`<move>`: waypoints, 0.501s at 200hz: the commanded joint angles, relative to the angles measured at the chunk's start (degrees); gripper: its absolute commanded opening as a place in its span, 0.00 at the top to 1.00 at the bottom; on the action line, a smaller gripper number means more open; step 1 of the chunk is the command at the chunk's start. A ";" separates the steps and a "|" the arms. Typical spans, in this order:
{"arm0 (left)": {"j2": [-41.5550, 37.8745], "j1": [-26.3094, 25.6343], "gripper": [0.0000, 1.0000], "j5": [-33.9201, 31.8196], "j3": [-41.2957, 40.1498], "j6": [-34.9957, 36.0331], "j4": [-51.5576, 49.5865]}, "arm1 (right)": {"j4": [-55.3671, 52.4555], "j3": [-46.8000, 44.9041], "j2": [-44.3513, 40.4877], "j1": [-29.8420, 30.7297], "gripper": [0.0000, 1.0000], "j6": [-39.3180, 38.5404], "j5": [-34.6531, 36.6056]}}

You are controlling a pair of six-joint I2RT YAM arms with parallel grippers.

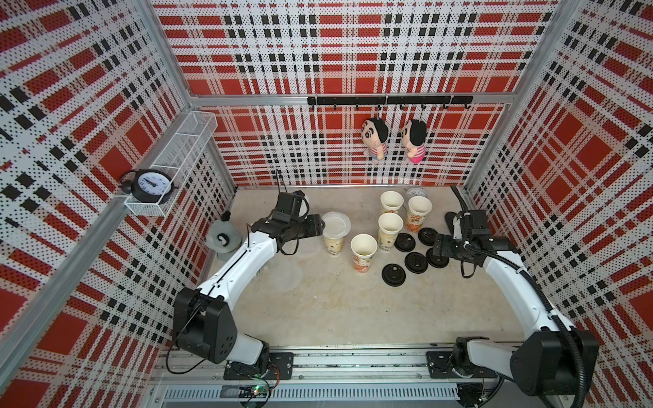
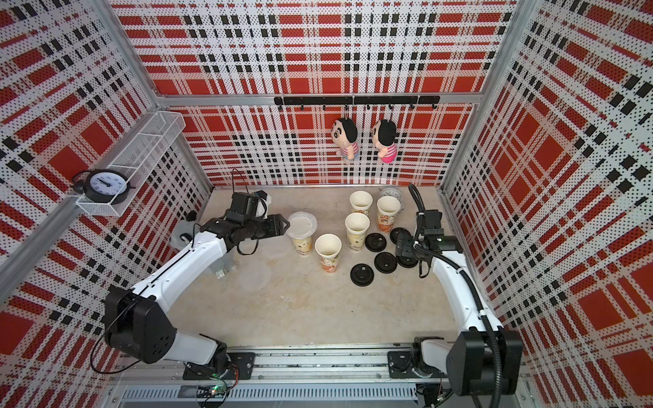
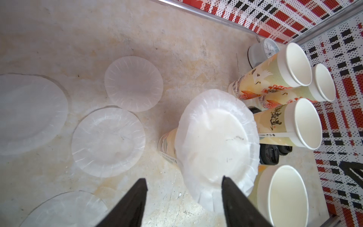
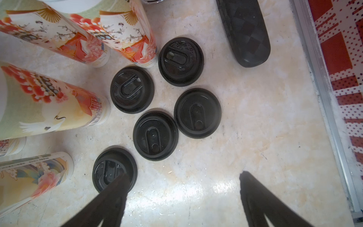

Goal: Put the leak-proof paper on the milk tea cups
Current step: Place the leak-proof paper at the cup.

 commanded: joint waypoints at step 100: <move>-11.31 3.40 0.01 -1.08 0.66 4.33 -1.30 | 5.94 0.23 21.43 -1.93 0.03 2.20 4.23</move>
